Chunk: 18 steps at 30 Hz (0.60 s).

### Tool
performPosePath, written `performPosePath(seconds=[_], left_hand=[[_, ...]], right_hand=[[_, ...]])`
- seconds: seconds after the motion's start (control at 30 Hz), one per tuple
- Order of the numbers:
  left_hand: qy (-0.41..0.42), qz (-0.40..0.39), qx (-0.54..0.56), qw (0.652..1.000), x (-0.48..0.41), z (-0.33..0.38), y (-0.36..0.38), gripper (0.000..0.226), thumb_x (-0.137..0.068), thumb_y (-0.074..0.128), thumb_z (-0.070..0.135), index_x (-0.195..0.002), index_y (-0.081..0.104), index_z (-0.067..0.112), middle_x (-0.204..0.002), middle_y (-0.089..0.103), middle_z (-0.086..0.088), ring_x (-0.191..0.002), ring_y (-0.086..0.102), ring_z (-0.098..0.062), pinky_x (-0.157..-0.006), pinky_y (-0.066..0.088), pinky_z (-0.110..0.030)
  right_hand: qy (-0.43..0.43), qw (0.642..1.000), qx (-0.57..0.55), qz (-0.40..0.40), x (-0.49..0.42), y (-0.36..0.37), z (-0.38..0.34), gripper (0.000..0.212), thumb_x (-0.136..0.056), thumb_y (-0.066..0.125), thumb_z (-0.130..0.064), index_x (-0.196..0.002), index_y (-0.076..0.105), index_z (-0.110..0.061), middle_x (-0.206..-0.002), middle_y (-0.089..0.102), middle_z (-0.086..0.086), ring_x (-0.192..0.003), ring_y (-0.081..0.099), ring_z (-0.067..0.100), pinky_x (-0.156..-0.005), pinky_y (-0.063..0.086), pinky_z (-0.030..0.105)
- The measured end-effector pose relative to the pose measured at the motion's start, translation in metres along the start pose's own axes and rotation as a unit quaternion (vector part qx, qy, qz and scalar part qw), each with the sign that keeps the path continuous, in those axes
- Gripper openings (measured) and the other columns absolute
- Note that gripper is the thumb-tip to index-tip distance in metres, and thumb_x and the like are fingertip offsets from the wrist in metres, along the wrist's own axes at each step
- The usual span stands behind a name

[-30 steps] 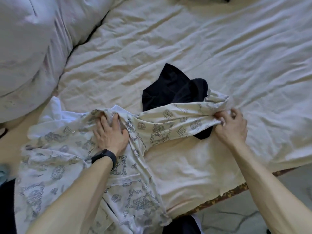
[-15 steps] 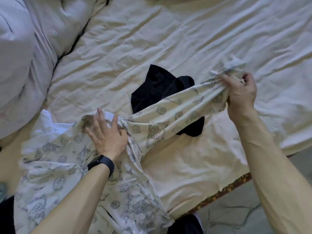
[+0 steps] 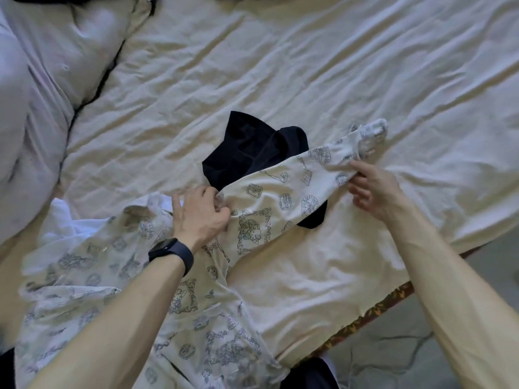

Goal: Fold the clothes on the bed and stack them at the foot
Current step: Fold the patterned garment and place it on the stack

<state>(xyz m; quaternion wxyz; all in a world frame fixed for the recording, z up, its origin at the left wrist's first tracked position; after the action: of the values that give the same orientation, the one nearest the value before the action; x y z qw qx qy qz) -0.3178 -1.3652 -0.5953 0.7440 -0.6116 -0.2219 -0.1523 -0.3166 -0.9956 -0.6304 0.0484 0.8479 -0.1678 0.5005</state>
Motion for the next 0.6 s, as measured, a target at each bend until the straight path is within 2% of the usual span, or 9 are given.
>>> performPosePath(seconds=[0.03, 0.1, 0.2, 0.27, 0.33, 0.43, 0.5, 0.53, 0.6], left_hand=[[0.014, -0.002, 0.011, 1.0, -0.003, 0.007, -0.004, 0.025, -0.083, 0.045, 0.043, -0.091, 0.057, 0.022, -0.102, 0.059, 0.005, -0.104, 0.053, -0.021, -0.111, 0.022, -0.051], [0.029, 0.006, 0.013, 0.999, -0.008, 0.01, -0.013, 0.03, -0.085, 0.041, 0.047, -0.071, 0.052, 0.023, -0.076, 0.058, 0.006, -0.079, 0.056, -0.024, -0.08, 0.04, -0.04], [0.036, 0.033, 0.008, 0.999, -0.01, -0.002, -0.028, 0.033, -0.093, 0.044, 0.046, -0.075, 0.055, 0.022, -0.068, 0.059, 0.005, -0.07, 0.058, -0.024, -0.061, 0.042, -0.035], [0.007, 0.033, 0.077, 0.996, -0.011, -0.011, -0.037, 0.024, -0.096, 0.05, 0.043, -0.079, 0.057, 0.028, -0.073, 0.061, 0.01, -0.077, 0.061, -0.023, -0.062, 0.043, -0.034], [-0.039, 0.007, 0.199, 0.979, -0.018, -0.011, -0.04, 0.018, -0.094, 0.052, 0.05, -0.091, 0.061, 0.035, -0.087, 0.063, 0.017, -0.092, 0.063, -0.019, -0.069, 0.043, -0.031], [-0.027, 0.019, 0.252, 0.967, -0.044, 0.02, -0.048, 0.061, -0.085, 0.054, 0.071, -0.129, 0.056, 0.029, -0.125, 0.06, 0.004, -0.117, 0.058, -0.019, -0.092, 0.047, -0.033], [0.011, -0.025, 0.224, 0.974, -0.061, 0.059, -0.04, 0.076, -0.079, 0.062, 0.074, -0.144, 0.043, 0.039, -0.142, 0.049, -0.004, -0.13, 0.049, -0.023, -0.106, 0.044, -0.041], [0.024, -0.06, 0.173, 0.983, -0.066, 0.077, -0.031, 0.076, -0.079, 0.065, 0.072, -0.145, 0.038, 0.045, -0.145, 0.044, -0.005, -0.132, 0.045, -0.027, -0.105, 0.044, -0.042], [0.035, -0.101, 0.024, 0.994, -0.07, 0.099, -0.015, 0.06, -0.086, 0.068, 0.053, -0.14, 0.042, 0.046, -0.141, 0.04, -0.007, -0.126, 0.042, -0.037, -0.089, 0.045, -0.04]], right_hand=[[0.016, 0.999, 0.036, -0.028, 0.002, 0.008, 0.002, 0.018, -0.086, 0.077, -0.035, -0.077, 0.074, -0.019, -0.065, 0.043, -0.005, -0.047, 0.039, 0.006, -0.044, 0.027, 0.019], [0.032, 0.997, 0.051, -0.043, 0.004, 0.02, 0.0, 0.02, -0.088, 0.076, -0.031, -0.076, 0.063, -0.022, -0.062, 0.039, -0.007, -0.041, 0.03, 0.003, -0.036, 0.021, 0.017], [-0.009, 0.994, -0.105, 0.006, 0.003, 0.013, -0.02, 0.023, -0.089, 0.069, -0.015, -0.073, 0.054, -0.023, -0.062, 0.039, -0.005, -0.046, 0.033, 0.006, -0.04, 0.025, 0.018], [-0.034, 0.969, -0.244, 0.016, 0.008, 0.006, -0.029, 0.015, -0.084, 0.061, -0.006, -0.074, 0.058, -0.017, -0.064, 0.048, -0.002, -0.053, 0.048, 0.011, -0.049, 0.039, 0.02], [-0.03, 0.959, -0.28, 0.008, 0.014, 0.007, -0.024, 0.018, -0.079, 0.049, 0.0, -0.071, 0.056, -0.014, -0.064, 0.05, 0.001, -0.052, 0.051, 0.015, -0.054, 0.045, 0.022], [-0.012, 0.961, -0.275, -0.003, 0.023, 0.018, -0.003, 0.027, -0.078, 0.044, 0.002, -0.06, 0.051, -0.016, -0.059, 0.044, 0.001, -0.052, 0.039, 0.017, -0.059, 0.034, 0.028], [-0.011, 0.959, -0.281, -0.044, 0.029, 0.025, 0.005, 0.021, -0.081, 0.052, -0.003, -0.067, 0.062, -0.016, -0.065, 0.056, 0.001, -0.058, 0.05, 0.018, -0.066, 0.042, 0.032], [-0.011, 0.955, -0.288, -0.07, 0.032, 0.028, 0.007, 0.013, -0.08, 0.057, -0.007, -0.079, 0.066, -0.015, -0.074, 0.061, 0.003, -0.065, 0.057, 0.02, -0.071, 0.047, 0.034], [-0.007, 0.947, -0.305, -0.1, 0.035, 0.029, 0.014, 0.021, -0.074, 0.063, -0.011, -0.095, 0.067, -0.013, -0.085, 0.063, 0.007, -0.075, 0.062, 0.024, -0.077, 0.051, 0.036]])
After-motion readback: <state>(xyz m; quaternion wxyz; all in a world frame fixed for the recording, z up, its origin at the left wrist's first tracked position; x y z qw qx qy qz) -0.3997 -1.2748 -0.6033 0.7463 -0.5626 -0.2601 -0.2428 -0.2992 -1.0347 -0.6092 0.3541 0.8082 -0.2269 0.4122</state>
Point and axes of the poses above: each hand's wrist, its own x-axis away from the middle knuckle, its own y-axis out of the palm, z = x × y, the point moved 8 cm from there along -x, towards the middle knuckle
